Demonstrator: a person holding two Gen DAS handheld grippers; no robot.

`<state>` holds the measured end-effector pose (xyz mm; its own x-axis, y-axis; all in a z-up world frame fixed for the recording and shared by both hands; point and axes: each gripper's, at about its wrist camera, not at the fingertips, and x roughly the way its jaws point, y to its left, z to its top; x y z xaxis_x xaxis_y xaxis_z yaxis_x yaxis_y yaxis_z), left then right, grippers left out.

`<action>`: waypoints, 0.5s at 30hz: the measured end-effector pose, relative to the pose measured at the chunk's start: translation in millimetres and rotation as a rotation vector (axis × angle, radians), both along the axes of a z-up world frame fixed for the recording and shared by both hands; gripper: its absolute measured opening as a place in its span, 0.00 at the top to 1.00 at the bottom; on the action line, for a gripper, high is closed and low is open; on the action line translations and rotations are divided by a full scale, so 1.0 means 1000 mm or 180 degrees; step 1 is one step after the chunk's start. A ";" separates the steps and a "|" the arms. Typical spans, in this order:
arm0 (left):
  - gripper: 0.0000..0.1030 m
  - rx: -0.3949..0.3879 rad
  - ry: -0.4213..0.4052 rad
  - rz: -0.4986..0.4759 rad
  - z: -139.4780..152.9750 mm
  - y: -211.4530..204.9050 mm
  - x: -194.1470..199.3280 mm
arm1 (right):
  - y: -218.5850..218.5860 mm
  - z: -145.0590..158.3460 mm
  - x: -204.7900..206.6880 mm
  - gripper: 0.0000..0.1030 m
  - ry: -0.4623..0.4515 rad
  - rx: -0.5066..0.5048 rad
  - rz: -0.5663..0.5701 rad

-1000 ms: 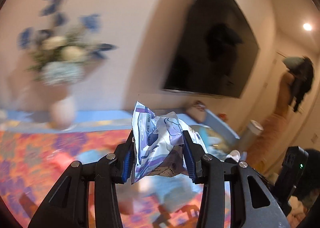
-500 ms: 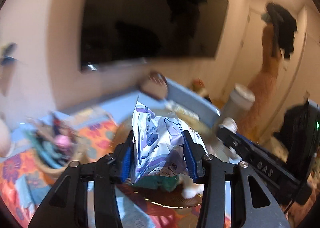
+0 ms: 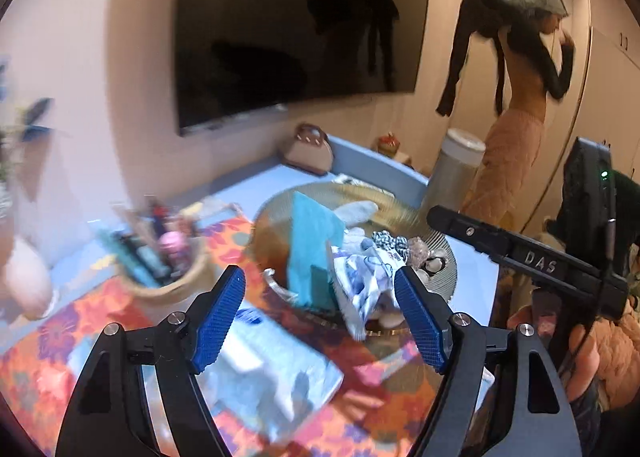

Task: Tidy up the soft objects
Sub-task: 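Carry the snack bag and hedgehog to the amber bowl and release them, then move both open tools back over the tablecloth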

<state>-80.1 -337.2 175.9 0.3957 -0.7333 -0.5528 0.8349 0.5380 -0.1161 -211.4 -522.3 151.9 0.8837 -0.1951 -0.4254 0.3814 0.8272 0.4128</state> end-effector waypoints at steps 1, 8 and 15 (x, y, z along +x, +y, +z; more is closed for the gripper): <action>0.23 -0.0055 -0.0036 0.0079 0.006 0.018 -0.004 | 0.011 0.004 0.001 0.21 -0.0021 -0.0054 0.0053; 0.01 -0.0242 -0.0398 0.0690 0.029 0.130 -0.026 | 0.115 0.023 0.008 0.10 -0.0175 -0.0441 0.0709; 0.01 -0.0092 -0.0292 0.2077 -0.020 0.250 -0.012 | 0.241 -0.023 0.041 0.00 0.0043 -0.0568 0.1666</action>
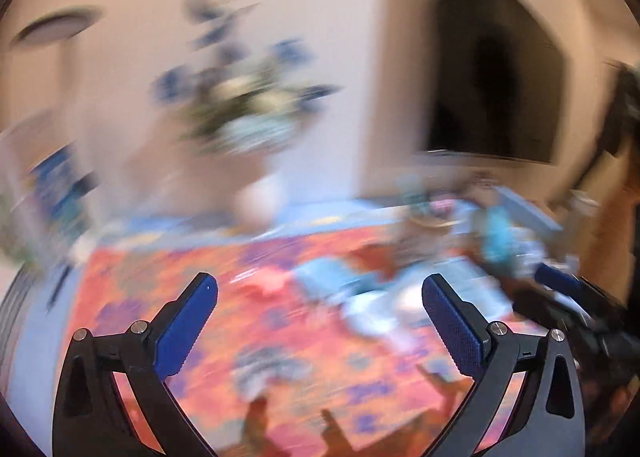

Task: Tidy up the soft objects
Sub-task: 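Move both open tools back over the tablecloth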

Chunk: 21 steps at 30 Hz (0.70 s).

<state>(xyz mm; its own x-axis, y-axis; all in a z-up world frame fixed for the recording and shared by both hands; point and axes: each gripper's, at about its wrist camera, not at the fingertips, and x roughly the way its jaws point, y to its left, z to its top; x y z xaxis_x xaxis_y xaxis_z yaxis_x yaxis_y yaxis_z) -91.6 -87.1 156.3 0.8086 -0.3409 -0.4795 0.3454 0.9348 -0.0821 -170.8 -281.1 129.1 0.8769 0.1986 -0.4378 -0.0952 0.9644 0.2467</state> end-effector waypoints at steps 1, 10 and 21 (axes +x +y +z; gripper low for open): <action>0.01 0.0071 0.0027 0.0276 -0.014 0.018 0.005 | 0.013 -0.009 0.008 0.00 0.0077 -0.0012 0.0104; 0.01 0.0146 0.0401 0.1135 -0.090 0.099 0.049 | 0.116 -0.102 0.073 0.00 0.0670 -0.1020 0.0397; 0.01 -0.0115 0.0756 0.1017 -0.123 0.109 0.064 | 0.106 -0.115 0.092 0.00 0.1035 -0.0763 0.0477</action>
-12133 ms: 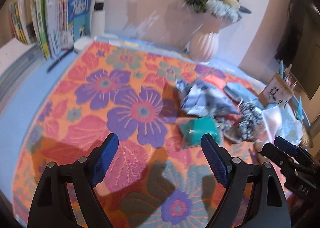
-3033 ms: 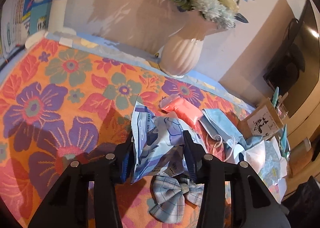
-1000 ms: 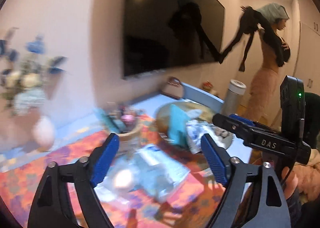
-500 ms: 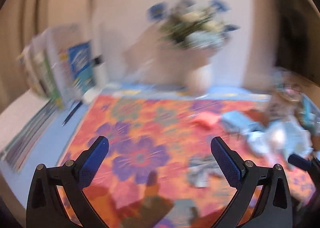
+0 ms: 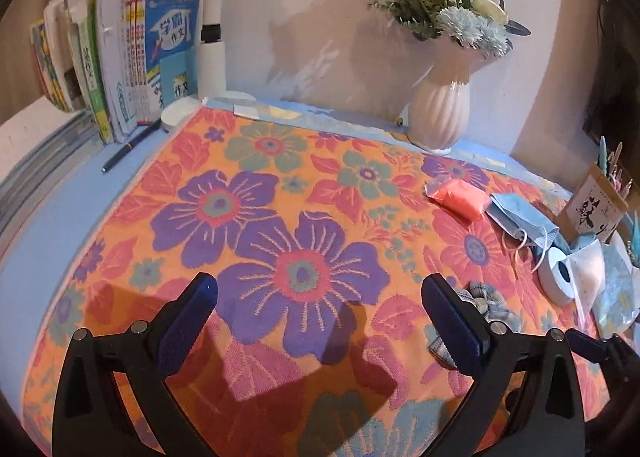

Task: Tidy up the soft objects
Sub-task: 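Move both open tools back over the tablecloth, then grasp the plaid bow with the left tool while the right tool grasps the blue face mask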

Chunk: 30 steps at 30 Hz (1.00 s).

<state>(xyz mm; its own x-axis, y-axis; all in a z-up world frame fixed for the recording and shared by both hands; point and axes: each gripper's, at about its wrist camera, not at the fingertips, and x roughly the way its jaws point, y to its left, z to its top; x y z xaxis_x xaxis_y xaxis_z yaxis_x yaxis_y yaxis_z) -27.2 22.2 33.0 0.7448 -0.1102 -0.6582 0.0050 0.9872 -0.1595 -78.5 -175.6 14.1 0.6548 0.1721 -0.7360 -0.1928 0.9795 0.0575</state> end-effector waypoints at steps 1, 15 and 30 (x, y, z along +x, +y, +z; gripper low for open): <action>0.01 -0.0029 -0.0004 -0.0008 0.001 0.001 -0.001 | 0.000 0.001 -0.003 0.00 0.0003 -0.0006 0.0000; 0.01 -0.0179 -0.0050 -0.0137 0.000 0.004 -0.004 | -0.039 0.013 -0.009 0.00 -0.0237 0.0582 -0.0329; 0.01 0.0303 0.0311 -0.1106 0.002 -0.082 0.013 | -0.072 0.120 0.004 0.00 -0.0654 0.0105 -0.0615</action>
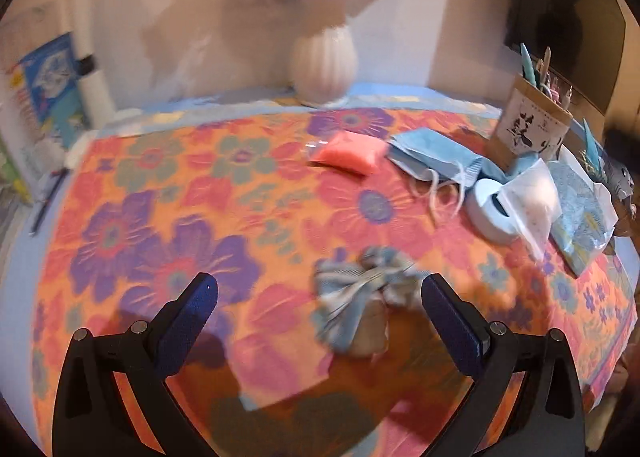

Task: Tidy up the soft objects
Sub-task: 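Grasp the plaid bow with the left tool while the right tool grasps the blue face mask, then carry the plaid bow and face mask to the amber bowl and release them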

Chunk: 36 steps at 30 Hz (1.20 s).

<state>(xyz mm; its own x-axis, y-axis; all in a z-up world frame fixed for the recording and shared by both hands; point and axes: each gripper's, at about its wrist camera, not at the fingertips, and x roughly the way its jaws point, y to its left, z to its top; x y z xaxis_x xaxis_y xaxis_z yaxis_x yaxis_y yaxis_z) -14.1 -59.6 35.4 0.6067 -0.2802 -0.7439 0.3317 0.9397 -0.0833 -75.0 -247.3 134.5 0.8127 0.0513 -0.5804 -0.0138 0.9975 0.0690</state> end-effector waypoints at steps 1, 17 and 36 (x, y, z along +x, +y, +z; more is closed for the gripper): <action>0.02 -0.0058 0.0104 -0.0061 -0.006 -0.008 0.007 | 0.004 0.002 0.013 0.00 0.0111 -0.0096 0.0053; 0.65 -0.0367 0.0125 -0.0337 -0.018 -0.009 -0.001 | -0.006 -0.084 0.155 0.28 0.1018 0.0137 0.0138; 0.66 -0.0186 -0.0014 -0.0328 -0.017 -0.015 -0.004 | -0.005 -0.004 0.081 0.86 0.0084 0.0237 0.0244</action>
<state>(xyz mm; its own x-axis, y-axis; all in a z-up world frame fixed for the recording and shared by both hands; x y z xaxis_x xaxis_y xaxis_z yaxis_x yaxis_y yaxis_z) -18.2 -75.0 18.6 0.5758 -0.3841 -0.7217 0.4269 0.8941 -0.1354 6.4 -252.0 131.0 0.7891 0.1565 -0.5939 -0.0870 0.9857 0.1441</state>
